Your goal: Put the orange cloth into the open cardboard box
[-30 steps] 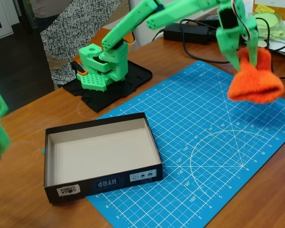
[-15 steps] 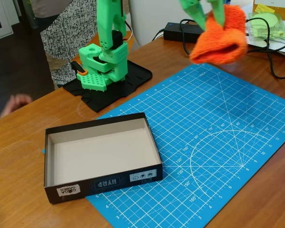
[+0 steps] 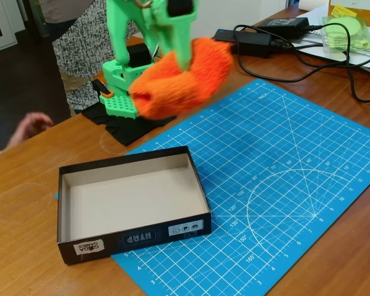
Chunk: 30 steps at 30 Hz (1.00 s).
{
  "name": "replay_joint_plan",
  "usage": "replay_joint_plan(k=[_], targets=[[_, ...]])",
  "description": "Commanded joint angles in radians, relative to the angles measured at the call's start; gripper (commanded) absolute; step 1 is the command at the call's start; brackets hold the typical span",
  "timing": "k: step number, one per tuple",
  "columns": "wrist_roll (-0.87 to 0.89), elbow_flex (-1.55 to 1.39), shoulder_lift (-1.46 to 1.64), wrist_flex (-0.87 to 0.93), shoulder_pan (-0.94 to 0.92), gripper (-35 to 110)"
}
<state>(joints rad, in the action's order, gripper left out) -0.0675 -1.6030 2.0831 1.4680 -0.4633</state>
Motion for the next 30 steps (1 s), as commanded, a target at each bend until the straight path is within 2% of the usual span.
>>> replay_joint_plan(k=[1, 5, 9, 21, 28, 30], targets=[[-0.015, -0.210, 0.114, -0.101, -0.110, 0], [-0.040, -0.373, 0.158, -0.204, -0.173, 0], [-0.055, -0.408, 0.132, -0.236, -0.219, 0], [-0.054, -0.364, -0.009, -0.347, -0.268, 0], [-0.060, -0.341, -0.058, -0.351, -0.264, 0], [-0.071, -0.330, -0.058, -0.341, -0.265, 8]])
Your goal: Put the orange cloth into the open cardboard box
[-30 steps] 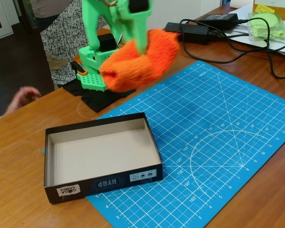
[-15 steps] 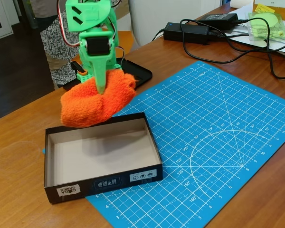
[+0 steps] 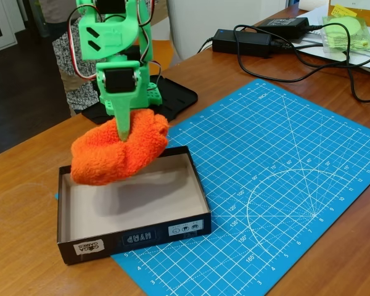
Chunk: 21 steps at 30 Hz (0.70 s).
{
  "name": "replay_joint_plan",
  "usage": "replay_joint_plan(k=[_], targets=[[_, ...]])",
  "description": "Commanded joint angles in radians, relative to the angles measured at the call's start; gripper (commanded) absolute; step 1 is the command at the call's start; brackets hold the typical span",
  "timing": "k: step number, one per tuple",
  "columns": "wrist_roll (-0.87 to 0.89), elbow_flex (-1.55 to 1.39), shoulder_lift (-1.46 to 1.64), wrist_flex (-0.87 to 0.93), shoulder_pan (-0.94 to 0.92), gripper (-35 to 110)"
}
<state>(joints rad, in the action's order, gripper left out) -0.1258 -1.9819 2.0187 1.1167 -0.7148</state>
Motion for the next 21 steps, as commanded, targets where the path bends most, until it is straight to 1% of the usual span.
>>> replay_joint_plan(k=[1, 4, 6, 16, 19, 21], targets=[[-0.015, 0.054, 0.006, 0.014, -0.014, 15], [-0.015, 0.066, 0.005, 0.014, -0.025, 29], [-0.018, 0.066, 0.000, 0.012, -0.026, 32], [-0.021, 0.060, -0.003, 0.015, -0.005, 34], [-0.014, 0.061, 0.035, 0.051, 0.026, 34], [-0.002, 0.049, 0.109, 0.100, 0.080, 32]])
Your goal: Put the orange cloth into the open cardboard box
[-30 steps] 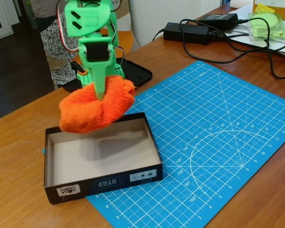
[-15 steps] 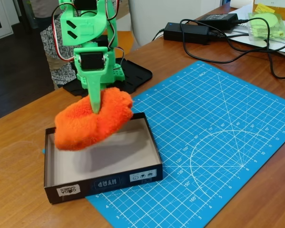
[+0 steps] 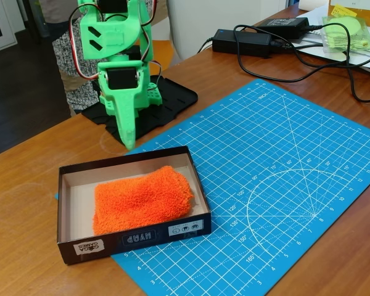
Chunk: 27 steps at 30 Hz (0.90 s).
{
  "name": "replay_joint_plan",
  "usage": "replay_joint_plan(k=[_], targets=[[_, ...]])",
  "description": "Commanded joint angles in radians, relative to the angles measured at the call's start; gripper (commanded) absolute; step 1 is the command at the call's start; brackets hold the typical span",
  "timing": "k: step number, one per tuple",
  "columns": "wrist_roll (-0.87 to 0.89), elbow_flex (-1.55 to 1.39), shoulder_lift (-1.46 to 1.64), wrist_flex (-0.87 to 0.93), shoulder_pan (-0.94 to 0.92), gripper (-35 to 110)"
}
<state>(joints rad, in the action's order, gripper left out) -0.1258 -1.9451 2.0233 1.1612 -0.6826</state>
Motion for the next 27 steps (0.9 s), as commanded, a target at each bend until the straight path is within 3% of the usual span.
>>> replay_joint_plan(k=[1, 6, 10, 12, 14, 20, 27], targets=[[0.015, -0.011, 0.169, 0.080, 0.089, 31], [0.110, -0.104, 0.649, 0.265, 0.403, 32], [0.112, -0.149, 0.842, 0.319, 0.583, 31], [0.080, -0.233, 0.939, 0.281, 0.584, 23], [0.057, -0.330, 1.025, 0.215, 0.557, 1], [0.063, -0.792, 1.358, 0.044, 0.569, 0], [0.137, -0.951, 1.350, 0.003, 0.583, 0]])
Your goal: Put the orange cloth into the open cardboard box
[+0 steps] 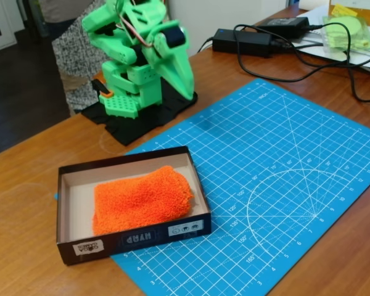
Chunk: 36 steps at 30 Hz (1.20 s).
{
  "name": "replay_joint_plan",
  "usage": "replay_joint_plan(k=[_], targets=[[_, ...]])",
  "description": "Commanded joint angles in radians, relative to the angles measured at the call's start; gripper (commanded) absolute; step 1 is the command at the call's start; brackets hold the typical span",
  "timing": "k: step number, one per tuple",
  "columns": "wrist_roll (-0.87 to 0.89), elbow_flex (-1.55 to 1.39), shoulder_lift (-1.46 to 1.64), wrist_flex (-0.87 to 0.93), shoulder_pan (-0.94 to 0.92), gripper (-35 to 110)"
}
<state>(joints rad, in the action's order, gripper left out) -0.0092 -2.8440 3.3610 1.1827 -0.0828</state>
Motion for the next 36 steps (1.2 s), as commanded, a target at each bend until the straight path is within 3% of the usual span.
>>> replay_joint_plan(k=[1, 14, 36], targets=[[0.023, -0.074, 0.012, -0.025, -0.014, 0], [0.063, -0.232, 0.012, -0.072, 0.018, -1], [0.080, -0.232, 0.014, -0.061, 0.008, 0]])
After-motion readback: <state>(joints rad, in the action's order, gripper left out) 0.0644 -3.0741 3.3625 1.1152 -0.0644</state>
